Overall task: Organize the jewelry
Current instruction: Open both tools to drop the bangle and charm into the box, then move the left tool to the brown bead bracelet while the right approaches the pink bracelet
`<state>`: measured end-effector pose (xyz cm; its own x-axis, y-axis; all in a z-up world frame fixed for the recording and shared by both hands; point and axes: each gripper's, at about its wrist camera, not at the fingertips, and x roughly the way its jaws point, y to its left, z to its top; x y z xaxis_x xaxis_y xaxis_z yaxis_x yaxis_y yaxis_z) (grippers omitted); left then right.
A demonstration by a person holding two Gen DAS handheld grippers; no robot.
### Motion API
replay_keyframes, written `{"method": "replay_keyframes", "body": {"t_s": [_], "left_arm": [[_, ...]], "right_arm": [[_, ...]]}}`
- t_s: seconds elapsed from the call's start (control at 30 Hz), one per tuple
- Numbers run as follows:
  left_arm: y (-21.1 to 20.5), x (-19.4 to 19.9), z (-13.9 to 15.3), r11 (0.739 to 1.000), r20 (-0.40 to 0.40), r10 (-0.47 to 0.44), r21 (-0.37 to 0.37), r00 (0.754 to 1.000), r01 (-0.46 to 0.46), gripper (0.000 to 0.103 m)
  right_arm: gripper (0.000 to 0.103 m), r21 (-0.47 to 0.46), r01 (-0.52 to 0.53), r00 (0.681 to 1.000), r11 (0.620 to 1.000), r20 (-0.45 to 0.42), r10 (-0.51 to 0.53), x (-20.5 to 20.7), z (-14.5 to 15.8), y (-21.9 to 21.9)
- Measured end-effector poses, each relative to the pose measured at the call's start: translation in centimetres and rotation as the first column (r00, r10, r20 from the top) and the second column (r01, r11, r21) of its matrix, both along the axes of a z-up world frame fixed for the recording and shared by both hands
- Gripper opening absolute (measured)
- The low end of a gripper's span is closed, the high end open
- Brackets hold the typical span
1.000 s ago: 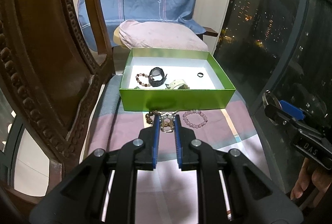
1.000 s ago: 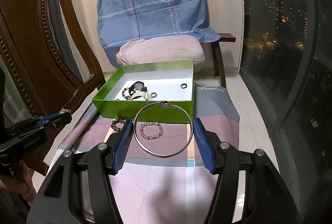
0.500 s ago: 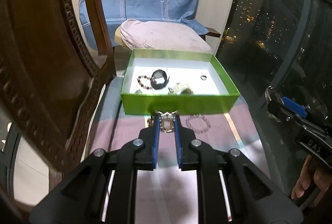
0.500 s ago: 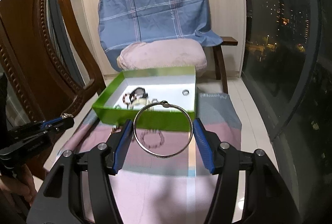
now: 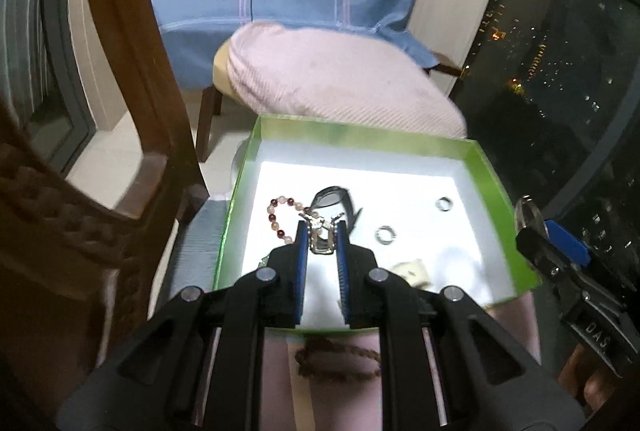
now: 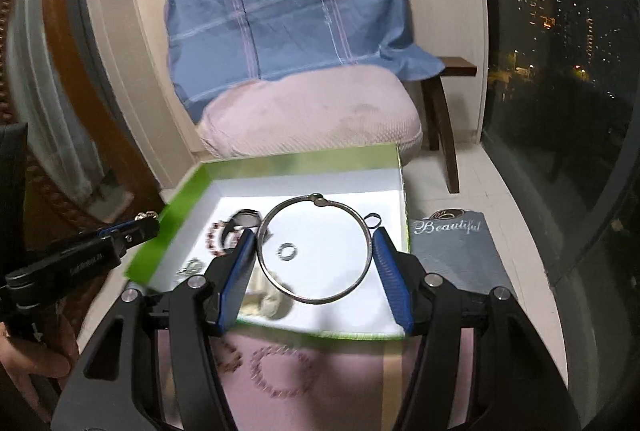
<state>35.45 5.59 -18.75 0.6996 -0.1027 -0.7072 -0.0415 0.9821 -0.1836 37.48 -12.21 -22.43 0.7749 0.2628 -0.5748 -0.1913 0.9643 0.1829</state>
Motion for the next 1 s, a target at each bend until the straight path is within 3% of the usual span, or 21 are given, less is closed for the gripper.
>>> {"method": "replay_keyframes", "body": {"t_s": [0.07,0.1,0.13,0.2,0.3,0.37,0.43,0.5,0.6,0.73,0.9,1.0], "left_arm": [[0.4,0.7,-1.4,1.0,-0.027,0.011,-0.009,1.0,-0.011,0.015],[0.6,1.0,-2.2,1.0,-0.041,0.009,-0.027,0.999,-0.01,0.025],[0.7,1.0,-2.6,0.999,-0.049,0.006,-0.035,0.999,-0.007,0.047],[0.8,0.6,-2.8,1.0,-0.048,0.017,-0.015,0.999,-0.018,0.064],[1.1,-0.9,-0.7,1.0,-0.018,0.024,0.017,1.0,-0.023,0.078],[1.9,-3.2,1.8,0.999,0.045,0.045,0.001,0.998,-0.045,0.087],[2.0,-6.7,3.9,0.999,0.108,0.048,-0.024,0.993,-0.046,0.096],[1.4,-10.2,4.6,1.0,0.14,0.024,-0.006,0.99,-0.023,0.098],[-0.2,-13.2,4.4,0.998,0.124,0.006,0.055,0.992,-0.013,0.098],[-1.7,-16.5,3.2,0.995,0.134,-0.014,0.103,0.991,0.0,0.098],[-1.9,-16.0,1.0,0.995,0.07,-0.006,0.099,0.998,-0.001,0.098],[-1.9,-15.6,0.0,0.994,0.051,0.001,0.109,0.999,-0.006,0.098]], "right_arm": [[0.061,-0.014,0.017,1.0,1.0,-0.016,-0.017,1.0,-0.9,-0.2],[0.064,-0.017,0.021,0.999,1.0,-0.026,-0.022,1.2,-1.3,-0.3],[0.069,-0.022,0.019,0.999,1.0,-0.046,-0.02,1.7,-1.7,-0.4],[0.072,-0.013,0.028,0.999,1.0,-0.038,-0.028,1.5,-1.4,-0.7],[0.083,0.044,0.043,0.998,0.998,0.054,-0.045,-1.0,2.0,-2.0],[0.091,0.077,0.065,0.988,0.995,0.137,-0.075,-3.5,4.1,-3.3],[0.092,0.068,0.076,0.977,0.995,0.197,-0.088,-6.6,5.5,-4.4],[0.093,0.042,0.093,0.972,0.995,0.214,-0.1,-8.9,6.0,-5.2],[0.093,0.035,0.09,0.979,0.995,0.179,-0.095,-11.2,5.8,-5.9],[0.093,-0.019,0.035,0.99,0.999,0.136,-0.032,-13.8,4.5,-5.3],[0.093,-0.078,0.002,0.994,0.997,0.105,0.006,-14.7,2.9,-4.3],[0.093,-0.066,0.007,0.996,0.998,0.088,-0.001,-14.5,2.6,-4.6]]}}
